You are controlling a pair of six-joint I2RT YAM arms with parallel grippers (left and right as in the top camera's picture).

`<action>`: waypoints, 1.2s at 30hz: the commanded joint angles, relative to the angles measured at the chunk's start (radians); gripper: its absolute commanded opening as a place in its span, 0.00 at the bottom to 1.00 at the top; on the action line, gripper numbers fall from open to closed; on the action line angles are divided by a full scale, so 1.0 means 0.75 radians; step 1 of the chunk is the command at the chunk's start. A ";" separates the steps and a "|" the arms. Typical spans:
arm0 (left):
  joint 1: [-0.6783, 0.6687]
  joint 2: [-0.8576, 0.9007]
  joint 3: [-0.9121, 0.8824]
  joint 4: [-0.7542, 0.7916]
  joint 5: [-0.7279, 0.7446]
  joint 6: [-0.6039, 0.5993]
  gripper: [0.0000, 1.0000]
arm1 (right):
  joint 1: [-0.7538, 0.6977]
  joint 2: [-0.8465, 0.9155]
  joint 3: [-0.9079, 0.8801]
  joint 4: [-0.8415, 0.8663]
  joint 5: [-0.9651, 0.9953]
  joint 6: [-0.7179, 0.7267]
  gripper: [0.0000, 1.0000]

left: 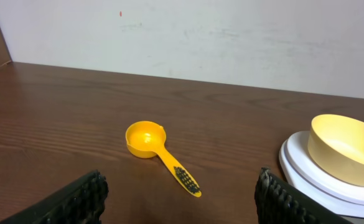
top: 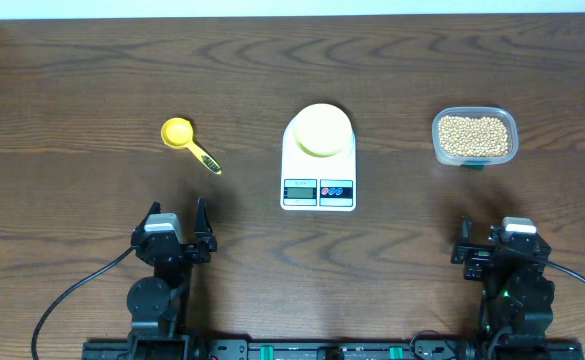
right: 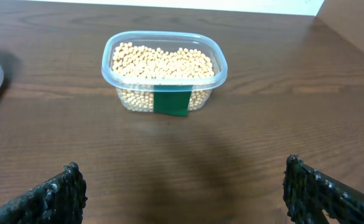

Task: Scoop item into bowl and weigh 50g on scale

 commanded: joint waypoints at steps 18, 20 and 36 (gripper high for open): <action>0.008 -0.012 0.080 0.008 -0.018 -0.113 0.78 | 0.007 -0.004 -0.002 0.296 0.007 0.015 0.99; 0.008 -0.004 0.155 0.030 -0.020 -0.113 0.78 | 0.007 -0.004 0.005 0.453 0.008 0.077 0.99; 0.008 1.035 1.315 -0.092 -0.089 0.014 0.78 | 0.007 0.842 0.953 0.348 0.076 0.049 0.99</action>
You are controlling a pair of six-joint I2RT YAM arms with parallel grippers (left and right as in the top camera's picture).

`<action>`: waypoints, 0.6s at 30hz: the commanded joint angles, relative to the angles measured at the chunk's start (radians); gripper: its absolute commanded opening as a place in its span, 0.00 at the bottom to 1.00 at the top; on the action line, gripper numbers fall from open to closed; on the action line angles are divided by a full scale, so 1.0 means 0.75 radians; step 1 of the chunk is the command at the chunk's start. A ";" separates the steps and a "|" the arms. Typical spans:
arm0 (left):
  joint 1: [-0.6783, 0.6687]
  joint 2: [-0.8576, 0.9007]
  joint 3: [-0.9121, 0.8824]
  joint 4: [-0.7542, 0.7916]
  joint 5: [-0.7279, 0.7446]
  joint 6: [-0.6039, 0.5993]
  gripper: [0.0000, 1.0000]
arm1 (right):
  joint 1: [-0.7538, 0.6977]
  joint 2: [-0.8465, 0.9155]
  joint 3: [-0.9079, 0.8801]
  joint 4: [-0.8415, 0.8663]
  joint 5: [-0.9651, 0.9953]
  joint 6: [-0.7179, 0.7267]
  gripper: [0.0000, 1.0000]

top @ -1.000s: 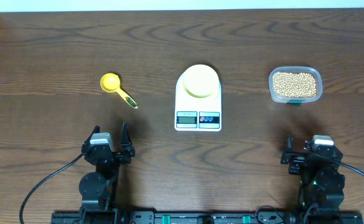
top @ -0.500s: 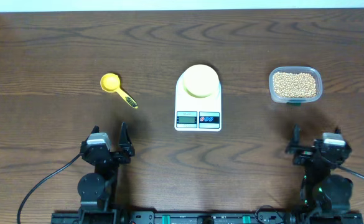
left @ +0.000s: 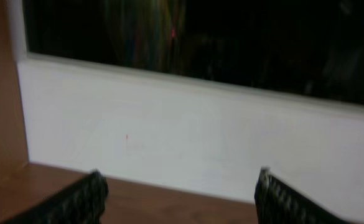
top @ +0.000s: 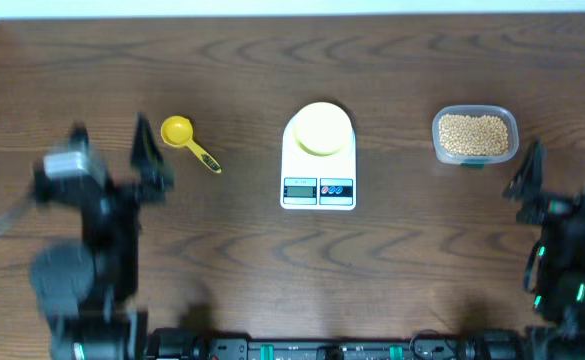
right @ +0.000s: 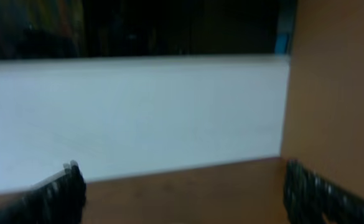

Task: Scoop item into bowl and weigh 50g on scale
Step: 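Move left gripper to the yellow scoop handle and right gripper toward the soybean tub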

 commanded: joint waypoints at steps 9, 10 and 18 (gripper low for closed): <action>0.007 0.549 0.282 -0.256 -0.002 0.052 0.79 | 0.008 0.888 0.884 -0.730 -0.394 0.018 0.99; 0.008 0.563 0.282 -0.303 -0.003 0.052 0.78 | 0.008 0.926 0.889 -0.728 -0.435 0.056 0.99; 0.010 0.682 0.281 -0.568 -0.001 0.043 0.98 | 0.009 1.149 0.888 -0.746 -0.842 0.129 0.99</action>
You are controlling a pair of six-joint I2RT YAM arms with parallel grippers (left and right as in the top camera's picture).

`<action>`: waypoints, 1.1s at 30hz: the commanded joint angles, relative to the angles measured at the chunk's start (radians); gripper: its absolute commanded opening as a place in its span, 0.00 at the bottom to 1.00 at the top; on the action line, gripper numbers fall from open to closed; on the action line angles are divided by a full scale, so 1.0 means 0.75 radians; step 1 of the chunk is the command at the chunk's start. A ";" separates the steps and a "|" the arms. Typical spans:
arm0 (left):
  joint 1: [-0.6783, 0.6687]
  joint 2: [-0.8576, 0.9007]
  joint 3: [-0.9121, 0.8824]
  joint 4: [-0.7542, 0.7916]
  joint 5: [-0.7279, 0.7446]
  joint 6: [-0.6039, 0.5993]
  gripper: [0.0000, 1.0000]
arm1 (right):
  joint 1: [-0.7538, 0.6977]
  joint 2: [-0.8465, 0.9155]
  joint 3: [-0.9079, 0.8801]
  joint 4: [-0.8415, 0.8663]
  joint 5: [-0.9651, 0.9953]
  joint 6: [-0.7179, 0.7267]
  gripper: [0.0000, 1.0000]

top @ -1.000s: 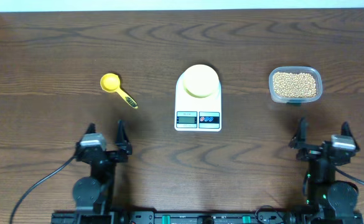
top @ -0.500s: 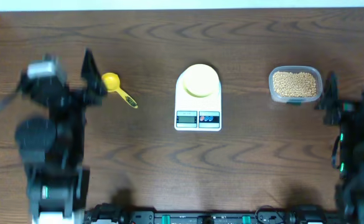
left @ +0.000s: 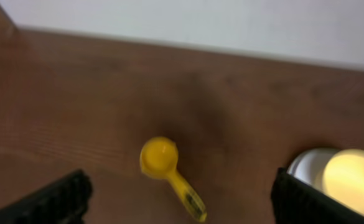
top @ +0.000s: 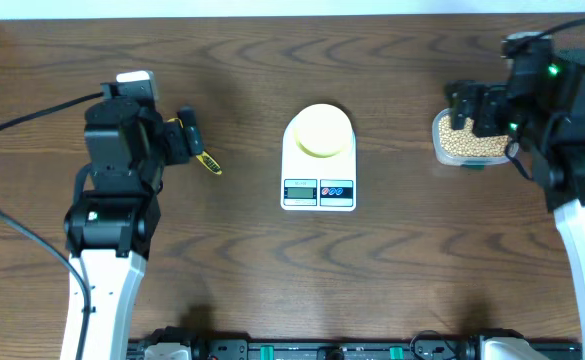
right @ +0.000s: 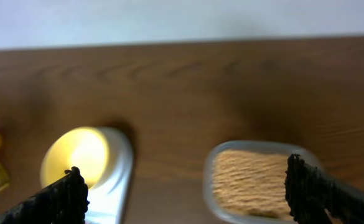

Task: Scoop item into bowl and weigh 50g on scale
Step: 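Move left gripper to the yellow scoop handle and right gripper toward the soybean tub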

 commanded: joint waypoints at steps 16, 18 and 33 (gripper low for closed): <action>0.132 0.440 0.022 0.138 -0.008 -0.022 0.98 | 0.009 0.116 0.024 -0.038 -0.346 0.040 0.99; 0.150 0.477 0.022 0.196 -0.008 -0.022 0.98 | 0.009 0.116 0.024 -0.038 -0.346 0.040 0.99; 0.272 0.786 0.022 0.297 -0.008 -0.018 0.98 | 0.010 0.178 0.022 0.089 -0.222 0.091 0.99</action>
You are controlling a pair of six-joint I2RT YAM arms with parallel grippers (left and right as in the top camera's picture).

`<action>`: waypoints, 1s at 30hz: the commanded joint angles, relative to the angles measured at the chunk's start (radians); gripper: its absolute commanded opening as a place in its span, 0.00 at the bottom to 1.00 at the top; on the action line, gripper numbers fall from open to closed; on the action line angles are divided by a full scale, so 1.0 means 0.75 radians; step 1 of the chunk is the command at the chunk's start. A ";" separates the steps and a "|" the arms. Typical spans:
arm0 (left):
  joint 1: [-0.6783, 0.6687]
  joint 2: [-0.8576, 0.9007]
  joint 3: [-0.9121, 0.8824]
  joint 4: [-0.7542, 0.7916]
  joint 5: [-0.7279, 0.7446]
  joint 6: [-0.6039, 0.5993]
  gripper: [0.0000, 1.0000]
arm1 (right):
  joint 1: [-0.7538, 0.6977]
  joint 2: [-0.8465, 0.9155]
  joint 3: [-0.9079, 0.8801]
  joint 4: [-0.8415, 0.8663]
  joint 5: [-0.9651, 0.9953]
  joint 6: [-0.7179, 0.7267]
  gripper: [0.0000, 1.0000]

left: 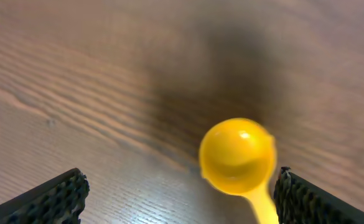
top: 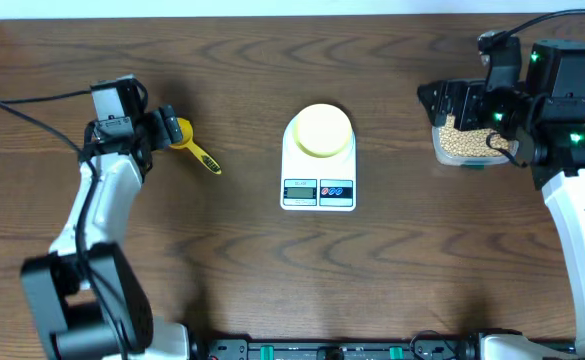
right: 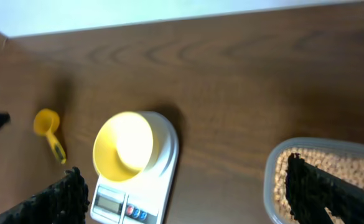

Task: Scoop item into bowl and weigh 50g on scale
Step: 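Move left gripper to the yellow scoop handle and right gripper toward the soybean tub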

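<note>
A yellow scoop (top: 180, 133) lies left of the white scale (top: 319, 185), its handle pointing to the front right. My left gripper (top: 160, 130) hangs open just over the scoop's cup (left: 238, 155), which sits between the fingers toward the right one (left: 306, 200). A yellow bowl (top: 320, 130) stands on the scale. The clear tub of beans (top: 472, 143) is at the right. My right gripper (top: 444, 104) is open, high above the tub's left rim, with nothing in it. In the right wrist view the bowl (right: 122, 146) and tub (right: 331, 180) both show.
The scale's display (top: 300, 189) and buttons face the front. A white wall runs along the table's far edge (top: 292, 12). Bare wood lies between the scale and the tub, and across the front of the table.
My left gripper has come down close over the scoop's cup. My right gripper has shifted a little left, from over the tub toward its left rim. Both stay open.
Both arms first rested folded at the table's front edge, open, facing the scoop and the tub. Then they were raised, with the wrist views on the back wall. Then the left hung over the scoop and the right over the tub; now the left is low at the scoop.
</note>
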 commanded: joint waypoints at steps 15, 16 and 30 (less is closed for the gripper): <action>0.006 0.235 0.022 0.097 -0.008 -0.020 0.98 | 0.009 0.140 0.022 0.122 -0.151 0.186 0.99; 0.008 0.242 0.022 0.119 -0.008 -0.015 0.97 | 0.009 0.140 0.022 0.121 -0.158 0.187 0.99; 0.035 0.368 0.022 0.318 -0.008 0.004 0.83 | 0.023 0.139 0.023 0.111 -0.231 0.195 0.99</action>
